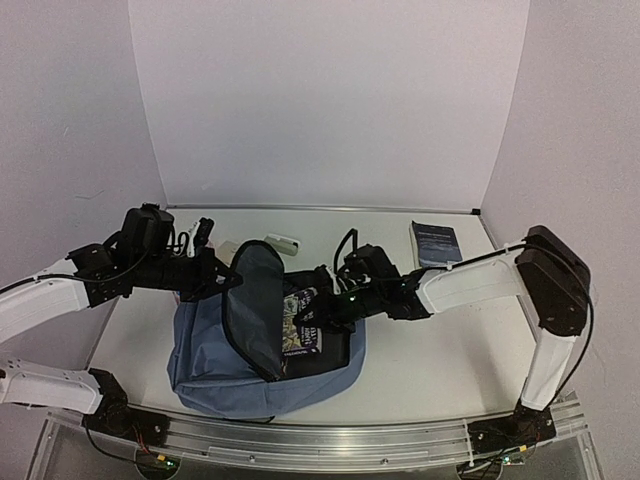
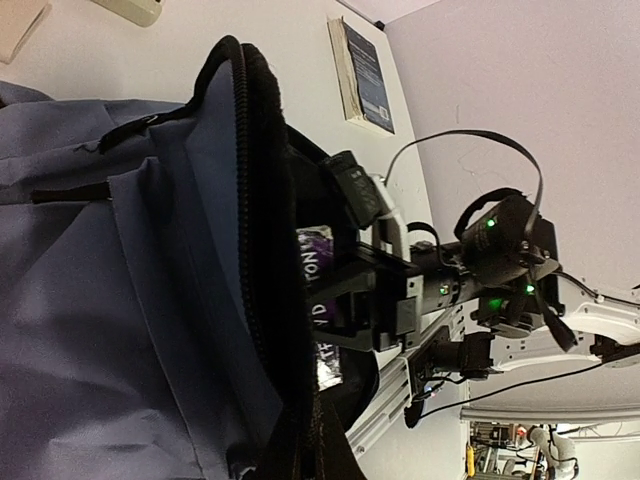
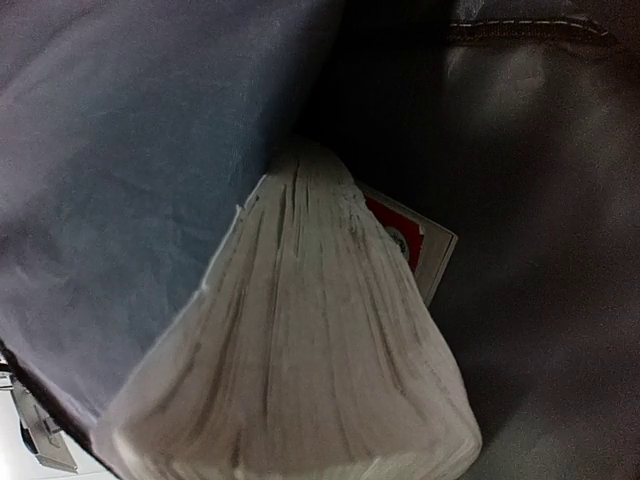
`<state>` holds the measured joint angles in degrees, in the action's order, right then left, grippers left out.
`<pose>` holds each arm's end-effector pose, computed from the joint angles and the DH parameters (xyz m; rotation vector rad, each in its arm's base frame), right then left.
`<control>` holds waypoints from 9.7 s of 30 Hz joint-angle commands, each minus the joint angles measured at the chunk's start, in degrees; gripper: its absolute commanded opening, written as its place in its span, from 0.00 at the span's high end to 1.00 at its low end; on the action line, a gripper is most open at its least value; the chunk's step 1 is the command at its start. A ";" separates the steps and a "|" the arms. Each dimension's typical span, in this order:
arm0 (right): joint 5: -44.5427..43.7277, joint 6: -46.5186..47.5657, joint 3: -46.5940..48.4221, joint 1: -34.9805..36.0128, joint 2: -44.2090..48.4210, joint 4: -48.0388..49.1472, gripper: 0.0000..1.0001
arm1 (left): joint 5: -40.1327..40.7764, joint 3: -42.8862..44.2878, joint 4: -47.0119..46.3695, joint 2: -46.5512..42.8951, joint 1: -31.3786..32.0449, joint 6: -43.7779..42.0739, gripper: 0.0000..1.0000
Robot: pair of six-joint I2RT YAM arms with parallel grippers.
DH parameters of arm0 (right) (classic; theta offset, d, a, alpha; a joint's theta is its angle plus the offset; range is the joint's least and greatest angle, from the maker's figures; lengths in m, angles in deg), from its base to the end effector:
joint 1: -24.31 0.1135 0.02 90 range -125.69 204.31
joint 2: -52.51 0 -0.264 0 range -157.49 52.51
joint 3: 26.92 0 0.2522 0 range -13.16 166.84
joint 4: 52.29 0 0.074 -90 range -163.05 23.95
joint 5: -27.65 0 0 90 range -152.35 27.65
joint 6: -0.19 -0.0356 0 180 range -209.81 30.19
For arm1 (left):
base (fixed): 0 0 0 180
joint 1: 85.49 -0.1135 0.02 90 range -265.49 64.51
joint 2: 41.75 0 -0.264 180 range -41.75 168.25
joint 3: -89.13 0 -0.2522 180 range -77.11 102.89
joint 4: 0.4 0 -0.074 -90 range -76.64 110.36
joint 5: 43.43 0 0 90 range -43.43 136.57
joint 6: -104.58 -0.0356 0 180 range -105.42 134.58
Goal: Pack the student bag
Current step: Place the book in the student bag, then pick up the book from the center of the board.
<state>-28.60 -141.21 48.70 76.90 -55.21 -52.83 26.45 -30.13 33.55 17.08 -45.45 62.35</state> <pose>0.2280 0.3307 0.1751 -0.4422 2.5035 1.5494 0.1655 -0.1551 0.2908 0.0723 2.3704 -1.2081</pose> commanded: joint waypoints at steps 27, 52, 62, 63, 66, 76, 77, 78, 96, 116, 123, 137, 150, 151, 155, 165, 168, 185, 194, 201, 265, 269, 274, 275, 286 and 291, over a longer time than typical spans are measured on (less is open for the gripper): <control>-9.26 4.69 13.26 7.04 -8.61 -3.51 0.57 | -1.29 0.43 -4.19 -0.54 -0.39 -0.45 1.00; -42.37 15.59 7.98 1.19 21.68 -36.91 0.02 | 19.53 -8.78 12.16 5.65 -3.47 6.94 0.92; -50.26 25.44 14.68 -15.59 12.36 -43.87 0.02 | 17.77 -8.16 11.60 -1.11 -3.50 7.10 0.15; -50.50 26.23 15.36 -17.39 10.66 -43.85 0.02 | 17.19 -7.59 11.91 -2.46 -3.53 6.61 0.09; -53.18 28.16 18.54 -22.03 4.71 -43.81 0.02 | 15.47 -4.35 14.33 -5.83 -3.56 4.91 0.01; -53.11 33.25 31.65 -30.06 -14.30 -43.52 0.15 | 13.28 1.70 18.45 -11.34 -3.55 3.26 0.00; -53.27 33.29 32.56 -30.46 -15.47 -43.58 0.18 | 13.34 1.52 18.41 -11.66 -3.55 3.42 0.00; -53.20 33.45 33.32 -30.63 -16.48 -43.60 0.20 | 13.49 1.24 18.31 -11.96 -3.55 3.53 0.00; -56.33 34.29 36.22 -31.90 -25.14 -43.86 0.77 | 12.54 1.22 17.11 -9.98 -3.56 3.86 0.00; -16.03 23.55 4.87 -32.12 6.22 -22.88 1.00 | 5.22 9.44 -6.69 10.57 2.48 -1.93 0.00; -7.93 16.00 -9.54 -32.10 17.98 -12.48 1.00 | 3.21 16.08 -19.70 24.73 6.78 0.66 0.00; -0.72 12.52 -18.74 -31.90 30.50 -5.55 1.00 | -2.62 41.18 -31.89 56.92 10.68 4.30 0.00; 2.49 14.89 -21.21 -31.20 31.37 -5.47 1.00 | -8.71 55.15 -34.56 74.34 10.77 9.01 0.00; 2.62 15.13 -21.25 -31.06 31.11 -5.46 1.00 | -8.99 56.10 -34.63 75.28 10.80 9.27 0.00; 2.65 16.00 -21.41 -30.62 29.52 -5.53 1.00 | -9.88 57.69 -36.38 77.24 10.86 10.18 0.00; 1.25 18.01 -18.80 -25.99 24.46 -6.64 1.00 | -10.73 60.59 -34.39 80.13 10.86 11.48 0.00; 0.73 18.48 -17.96 -25.33 23.94 -7.61 0.86 | -9.77 61.17 -30.55 80.30 10.79 11.97 0.09; -14.17 15.52 -17.40 -25.37 38.75 -19.67 0.18 | -9.84 57.41 -32.95 77.18 10.68 13.30 1.00; -13.50 15.83 -15.85 -28.90 46.18 -19.93 0.02 | -16.37 49.28 -39.24 60.79 10.36 2.33 1.00; -3.52 15.92 -15.00 -30.27 51.19 -17.01 0.02 | -20.96 39.94 -43.45 46.65 10.33 -1.07 1.00; -30.46 1.21 -26.62 -11.28 50.36 20.63 1.00 | 3.11 18.12 -45.19 33.89 8.87 6.93 0.26; -35.88 5.62 -21.14 -11.74 51.33 6.52 1.00 | 2.20 14.93 -29.40 28.42 5.09 5.00 0.13; -27.97 9.33 -15.18 -19.87 46.47 -5.01 1.00 | -0.14 10.62 -12.03 20.17 -2.26 2.25 0.04; -24.29 9.23 -15.05 -22.57 45.06 -5.16 1.00 | -0.82 9.27 -10.24 18.66 -4.38 2.34 0.04; -4.89 11.58 -11.93 -30.23 40.83 -8.81 1.00 | 0.79 -0.63 10.31 3.46 -14.32 -3.07 0.00; -0.15 11.81 -12.94 -30.19 40.23 -9.79 1.00 | -3.93 -8.95 8.81 -1.80 -14.54 0.90 0.00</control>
<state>-36.28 -131.13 31.73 46.59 -15.64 -68.87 25.53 -33.93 40.12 18.94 -59.61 61.34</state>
